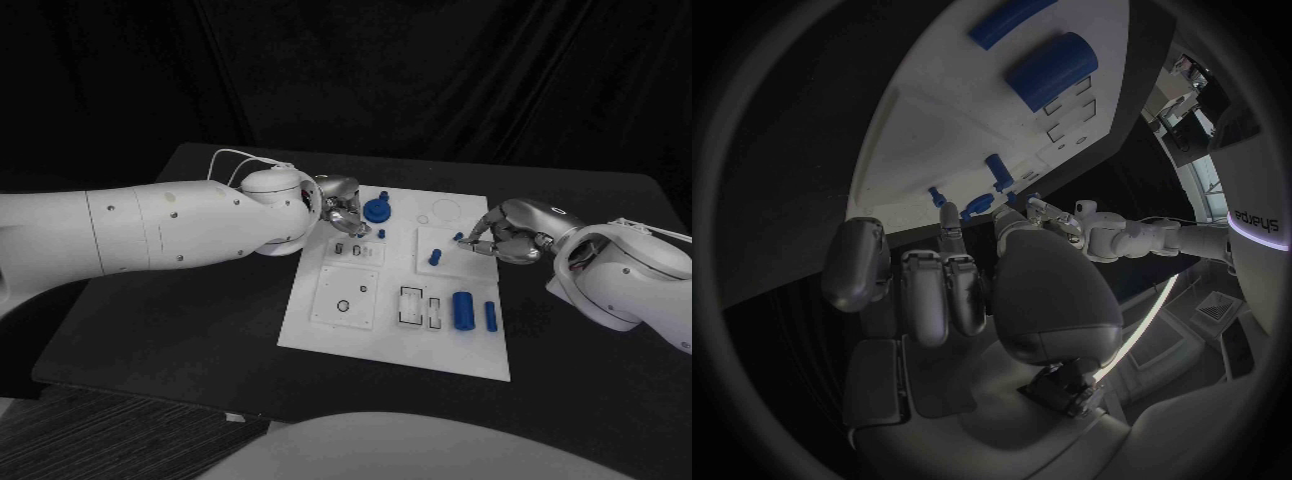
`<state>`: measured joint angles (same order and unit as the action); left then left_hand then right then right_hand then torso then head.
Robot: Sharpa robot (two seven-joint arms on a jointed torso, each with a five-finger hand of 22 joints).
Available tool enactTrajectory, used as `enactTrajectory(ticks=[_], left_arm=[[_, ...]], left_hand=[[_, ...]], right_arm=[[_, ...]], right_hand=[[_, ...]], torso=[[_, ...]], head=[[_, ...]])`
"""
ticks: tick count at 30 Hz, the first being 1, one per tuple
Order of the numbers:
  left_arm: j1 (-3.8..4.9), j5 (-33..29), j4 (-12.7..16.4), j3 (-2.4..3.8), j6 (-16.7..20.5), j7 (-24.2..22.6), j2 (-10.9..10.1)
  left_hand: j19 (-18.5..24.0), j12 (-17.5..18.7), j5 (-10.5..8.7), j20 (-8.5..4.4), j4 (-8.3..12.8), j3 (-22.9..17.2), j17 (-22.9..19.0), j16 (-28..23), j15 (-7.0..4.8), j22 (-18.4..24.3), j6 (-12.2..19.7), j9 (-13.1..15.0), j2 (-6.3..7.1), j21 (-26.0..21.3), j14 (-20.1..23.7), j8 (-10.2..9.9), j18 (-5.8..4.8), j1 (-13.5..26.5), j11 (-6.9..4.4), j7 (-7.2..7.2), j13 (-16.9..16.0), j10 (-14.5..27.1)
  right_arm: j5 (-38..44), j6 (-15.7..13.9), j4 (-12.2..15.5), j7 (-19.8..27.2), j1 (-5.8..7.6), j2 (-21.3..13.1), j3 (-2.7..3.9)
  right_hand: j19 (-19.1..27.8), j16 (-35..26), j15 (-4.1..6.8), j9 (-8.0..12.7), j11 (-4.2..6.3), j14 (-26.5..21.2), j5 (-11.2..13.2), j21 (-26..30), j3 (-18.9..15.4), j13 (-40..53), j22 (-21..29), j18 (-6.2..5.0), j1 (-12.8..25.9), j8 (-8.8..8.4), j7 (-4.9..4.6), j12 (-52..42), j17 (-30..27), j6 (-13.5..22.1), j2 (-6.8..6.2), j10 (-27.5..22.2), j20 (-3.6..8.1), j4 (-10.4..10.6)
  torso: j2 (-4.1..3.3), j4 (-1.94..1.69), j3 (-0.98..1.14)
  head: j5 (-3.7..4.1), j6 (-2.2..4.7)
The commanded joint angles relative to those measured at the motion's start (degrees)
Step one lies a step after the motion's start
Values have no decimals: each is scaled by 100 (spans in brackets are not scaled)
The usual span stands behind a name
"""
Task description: Assemble the parts on the task board
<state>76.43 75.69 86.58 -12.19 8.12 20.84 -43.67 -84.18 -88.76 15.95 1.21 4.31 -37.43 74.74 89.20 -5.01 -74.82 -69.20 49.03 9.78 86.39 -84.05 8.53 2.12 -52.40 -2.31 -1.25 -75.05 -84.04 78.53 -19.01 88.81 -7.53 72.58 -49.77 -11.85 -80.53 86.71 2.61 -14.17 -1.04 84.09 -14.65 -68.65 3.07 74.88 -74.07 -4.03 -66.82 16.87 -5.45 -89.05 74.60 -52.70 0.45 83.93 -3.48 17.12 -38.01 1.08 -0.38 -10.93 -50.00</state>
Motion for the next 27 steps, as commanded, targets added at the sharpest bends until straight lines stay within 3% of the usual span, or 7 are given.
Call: enactTrajectory(ticks=[1, 5, 9, 20, 27], left_arm=[[-109, 555, 66, -1, 588, -147, -25], [-301, 724, 60, -1, 736, -64, -21], [-405, 796, 30, 0, 794, 32, -9], [-508, 843, -11, 0, 802, 204, 6], [-531, 847, 16, -1, 721, 262, 0]], left_hand=[[-315, -124, 69, -12, 265, -832, 1526, 80, -38, -1253, 151, 335, -115, -32, -595, 3, -95, -101, -50, 33, -1495, -596], [-322, -124, -33, -10, 163, -781, 1526, 80, -39, -1260, 140, 352, -131, -26, -595, 5, -97, -64, -53, 39, -1495, -596], [-338, -124, -93, -15, 53, -687, 1526, 80, -46, -1276, 113, 361, -129, -6, -595, 5, -103, -22, -63, 52, -1495, -596], [-358, -124, -7, -29, -134, -465, 1526, 80, -61, -1295, 61, 364, -177, 15, -595, -3, -110, 28, -77, 67, -1495, -596], [-356, -124, 28, -33, -197, -365, 1526, 80, -64, -1294, 47, 362, -198, 10, -595, -11, -109, 41, -80, 69, -1495, -596]], right_arm=[[10, -123, 28, -85, -14, -14, 4], [10, -188, 48, -64, -19, -31, 4], [10, -303, 82, -15, -22, -57, 4], [10, -492, 148, 60, -25, -102, 4], [10, -452, 152, 43, -26, -102, 3]], right_hand=[[47, -69, 0, -87, -8, 431, -131, 147, -31, 1512, -916, -94, -140, 94, -9, -95, 999, 44, -16, 607, -21, -62], [56, -81, -1, -90, -8, 426, -144, 170, -31, 1512, -909, -98, -152, 97, -10, -95, 985, 56, -18, 607, -22, -64], [64, -85, -1, -97, -8, 424, -225, 199, -30, 1512, -903, -101, -188, 107, -12, -95, 983, 83, -24, 607, -24, -64], [55, -81, 0, -108, -8, 428, -339, 196, -27, 1512, -907, -98, -225, 124, -12, -95, 990, 106, -32, 607, -23, -63], [58, -84, 0, -110, -8, 427, -359, 206, -26, 1512, -904, -100, -230, 128, -13, -95, 986, 107, -31, 607, -23, -61]], torso=[[0, 5, -2], [-1, 0, -2], [-2, -5, 4], [6, -16, 6], [5, 4, 7]], head=[[-18, 0], [-4, 0], [8, 0], [-4, 0], [-42, 0]])
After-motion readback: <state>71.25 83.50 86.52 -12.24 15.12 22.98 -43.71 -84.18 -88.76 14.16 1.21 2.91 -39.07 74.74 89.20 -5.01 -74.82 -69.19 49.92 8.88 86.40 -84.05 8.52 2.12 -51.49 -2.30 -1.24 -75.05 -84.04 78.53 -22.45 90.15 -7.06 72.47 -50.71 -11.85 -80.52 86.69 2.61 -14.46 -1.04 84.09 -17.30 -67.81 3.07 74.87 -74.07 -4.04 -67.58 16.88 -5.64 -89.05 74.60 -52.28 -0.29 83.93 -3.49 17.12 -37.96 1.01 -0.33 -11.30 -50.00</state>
